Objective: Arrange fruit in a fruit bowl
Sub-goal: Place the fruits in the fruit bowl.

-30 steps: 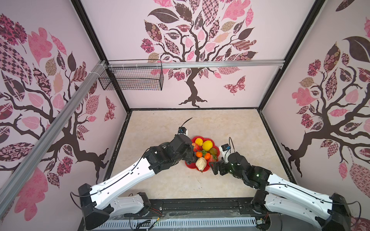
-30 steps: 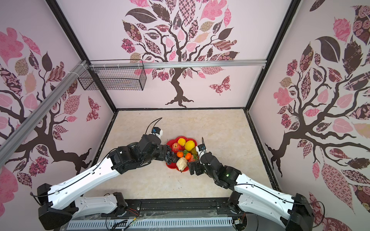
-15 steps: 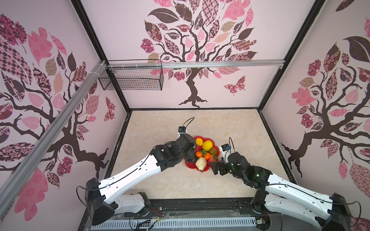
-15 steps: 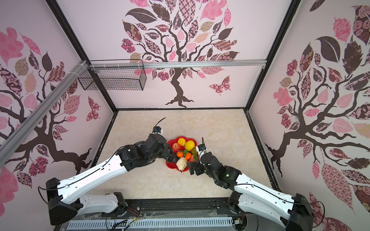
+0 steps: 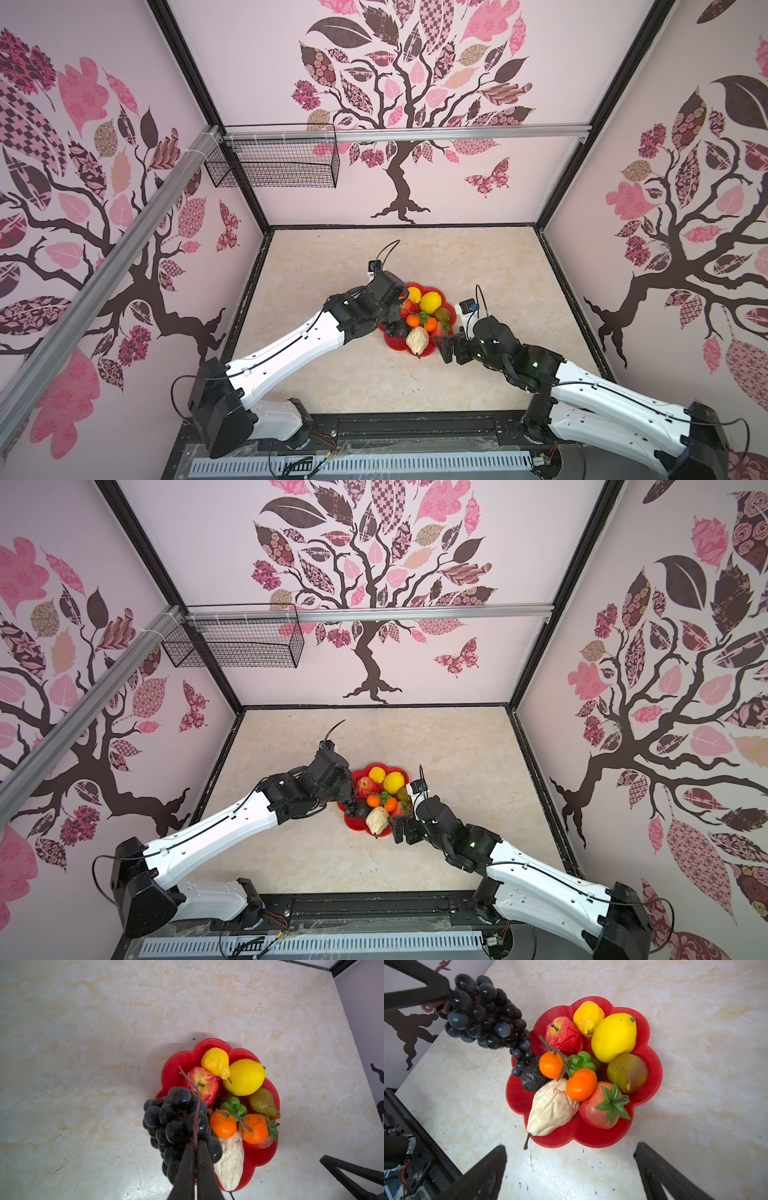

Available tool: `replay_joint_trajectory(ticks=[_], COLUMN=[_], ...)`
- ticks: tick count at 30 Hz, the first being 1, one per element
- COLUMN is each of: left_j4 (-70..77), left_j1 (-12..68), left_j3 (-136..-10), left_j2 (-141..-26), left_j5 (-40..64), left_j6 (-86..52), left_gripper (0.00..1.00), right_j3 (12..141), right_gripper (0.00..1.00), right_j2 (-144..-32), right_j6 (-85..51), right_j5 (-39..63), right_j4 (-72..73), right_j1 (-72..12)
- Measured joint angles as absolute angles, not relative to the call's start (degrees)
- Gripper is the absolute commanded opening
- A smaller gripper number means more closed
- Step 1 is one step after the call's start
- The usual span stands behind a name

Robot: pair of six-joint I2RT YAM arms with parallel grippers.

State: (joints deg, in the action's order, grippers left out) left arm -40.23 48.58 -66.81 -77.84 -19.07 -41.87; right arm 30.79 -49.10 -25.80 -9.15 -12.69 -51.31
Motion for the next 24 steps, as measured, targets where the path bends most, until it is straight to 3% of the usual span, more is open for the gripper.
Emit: replay_joint_trajectory(ticks=[24], left_j4=[-38.6], left_j1=[45.2], left_j3=[-72.3], left_j2=[-90.1], left_j5=[-15.6], left_j6=[-39.1], left_gripper=[0.0], right_j3=[30.6], right_gripper=[1.0], right_j2=[-48.7], right_j6=[-26.5], right_j5=[-9.1], right_j4=[-12.6], right_j1=[-51.3])
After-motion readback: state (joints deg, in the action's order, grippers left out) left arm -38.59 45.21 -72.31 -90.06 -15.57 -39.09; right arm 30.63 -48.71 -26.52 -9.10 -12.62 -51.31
